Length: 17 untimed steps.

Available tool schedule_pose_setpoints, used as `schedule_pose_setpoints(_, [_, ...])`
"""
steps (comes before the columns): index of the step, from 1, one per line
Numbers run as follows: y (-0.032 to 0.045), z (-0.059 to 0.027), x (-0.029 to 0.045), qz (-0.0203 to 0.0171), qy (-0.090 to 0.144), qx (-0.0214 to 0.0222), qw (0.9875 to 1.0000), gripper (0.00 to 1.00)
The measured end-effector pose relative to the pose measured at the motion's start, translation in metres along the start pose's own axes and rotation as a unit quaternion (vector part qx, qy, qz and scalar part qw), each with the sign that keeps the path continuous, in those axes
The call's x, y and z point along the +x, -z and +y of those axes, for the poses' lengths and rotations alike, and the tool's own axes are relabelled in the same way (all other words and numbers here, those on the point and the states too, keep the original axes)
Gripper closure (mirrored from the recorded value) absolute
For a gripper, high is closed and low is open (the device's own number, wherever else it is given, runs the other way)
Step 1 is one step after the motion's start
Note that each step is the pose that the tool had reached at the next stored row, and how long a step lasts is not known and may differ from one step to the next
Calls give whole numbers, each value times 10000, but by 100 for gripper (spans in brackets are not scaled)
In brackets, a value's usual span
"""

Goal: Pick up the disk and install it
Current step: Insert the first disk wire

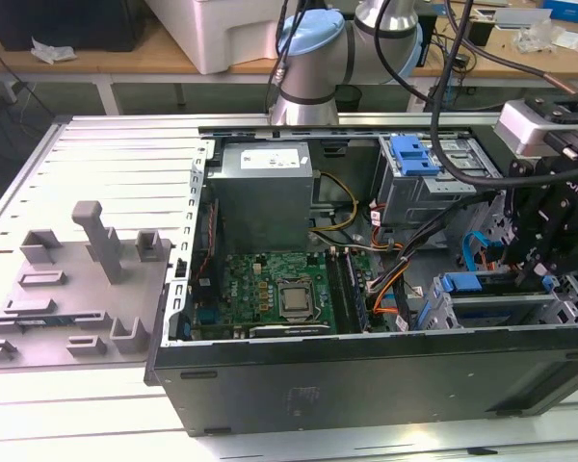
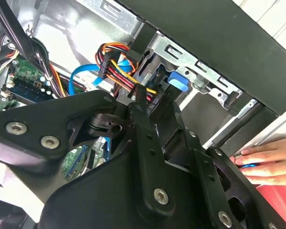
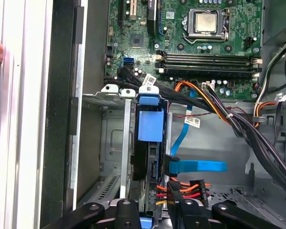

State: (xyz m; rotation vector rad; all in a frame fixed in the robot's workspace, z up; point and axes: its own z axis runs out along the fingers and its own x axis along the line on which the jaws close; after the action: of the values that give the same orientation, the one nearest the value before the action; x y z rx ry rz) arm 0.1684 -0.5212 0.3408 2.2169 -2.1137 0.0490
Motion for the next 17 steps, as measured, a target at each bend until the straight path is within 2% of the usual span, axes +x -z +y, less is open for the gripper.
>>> schedule_pose_setpoints(5, [50,-1,-43,1,0,0,10000,64])
schedule_pose_setpoints(8, [108,1,-60,8,-1,0,10000,64])
schedule_pose_setpoints(13, [245,4,-79,59,-2,-3,10000,64])
schedule_pose_setpoints(17, [297,6,-89,92,-3,-5,10000,64])
